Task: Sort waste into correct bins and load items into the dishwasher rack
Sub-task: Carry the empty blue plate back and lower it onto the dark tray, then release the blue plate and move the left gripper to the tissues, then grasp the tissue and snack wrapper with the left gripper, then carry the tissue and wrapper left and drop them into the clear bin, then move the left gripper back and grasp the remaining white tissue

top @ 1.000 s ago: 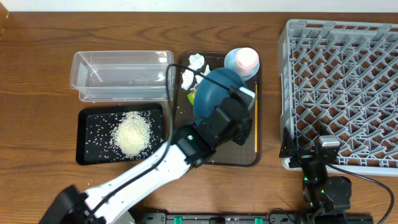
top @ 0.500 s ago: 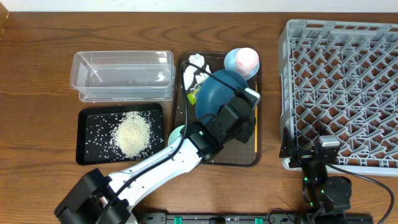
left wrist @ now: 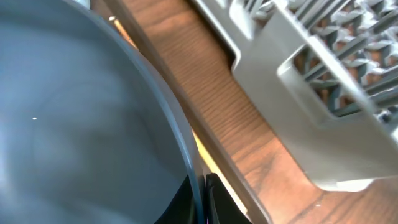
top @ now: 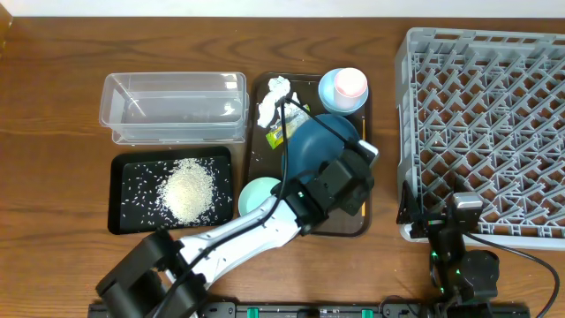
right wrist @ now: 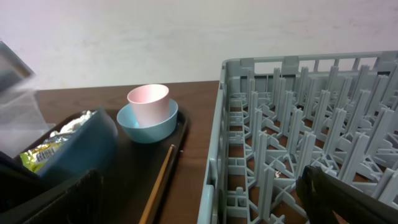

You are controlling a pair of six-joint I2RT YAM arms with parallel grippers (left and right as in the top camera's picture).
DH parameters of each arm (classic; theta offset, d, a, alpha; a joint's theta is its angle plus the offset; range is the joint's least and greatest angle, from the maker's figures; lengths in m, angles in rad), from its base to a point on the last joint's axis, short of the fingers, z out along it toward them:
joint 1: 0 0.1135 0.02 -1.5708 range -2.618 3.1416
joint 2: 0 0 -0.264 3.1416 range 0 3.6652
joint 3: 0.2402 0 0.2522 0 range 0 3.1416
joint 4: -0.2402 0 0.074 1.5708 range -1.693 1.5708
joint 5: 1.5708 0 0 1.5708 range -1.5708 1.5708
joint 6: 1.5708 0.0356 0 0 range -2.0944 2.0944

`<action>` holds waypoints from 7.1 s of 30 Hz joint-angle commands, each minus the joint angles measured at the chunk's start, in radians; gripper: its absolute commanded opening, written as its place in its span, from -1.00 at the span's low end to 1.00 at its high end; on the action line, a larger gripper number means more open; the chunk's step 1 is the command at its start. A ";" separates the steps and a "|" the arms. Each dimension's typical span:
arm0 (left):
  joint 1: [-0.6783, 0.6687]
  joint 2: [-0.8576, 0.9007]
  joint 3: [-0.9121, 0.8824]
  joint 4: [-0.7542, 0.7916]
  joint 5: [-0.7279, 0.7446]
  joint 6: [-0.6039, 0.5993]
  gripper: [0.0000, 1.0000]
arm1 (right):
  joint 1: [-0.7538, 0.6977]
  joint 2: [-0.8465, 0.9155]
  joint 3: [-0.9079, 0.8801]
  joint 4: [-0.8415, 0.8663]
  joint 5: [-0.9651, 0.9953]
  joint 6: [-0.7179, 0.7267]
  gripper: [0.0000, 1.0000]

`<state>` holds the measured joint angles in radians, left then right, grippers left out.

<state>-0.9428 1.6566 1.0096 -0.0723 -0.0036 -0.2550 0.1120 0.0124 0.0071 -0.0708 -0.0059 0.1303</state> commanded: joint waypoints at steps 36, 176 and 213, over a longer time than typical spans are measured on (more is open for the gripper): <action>0.436 -0.195 0.333 -0.558 0.217 0.053 0.24 | 0.007 -0.004 -0.002 -0.005 0.002 0.011 0.98; 0.958 0.141 0.562 -0.556 -0.285 -0.330 -0.77 | 0.007 -0.004 -0.002 -0.005 0.002 0.011 0.99; 0.631 0.163 0.562 -0.372 -0.019 0.072 0.50 | 0.007 -0.004 -0.002 -0.005 0.002 0.011 0.99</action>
<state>-0.2844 1.7905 1.5772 -0.4831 0.0826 -0.2501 0.1120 0.0124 0.0071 -0.0711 -0.0063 0.1303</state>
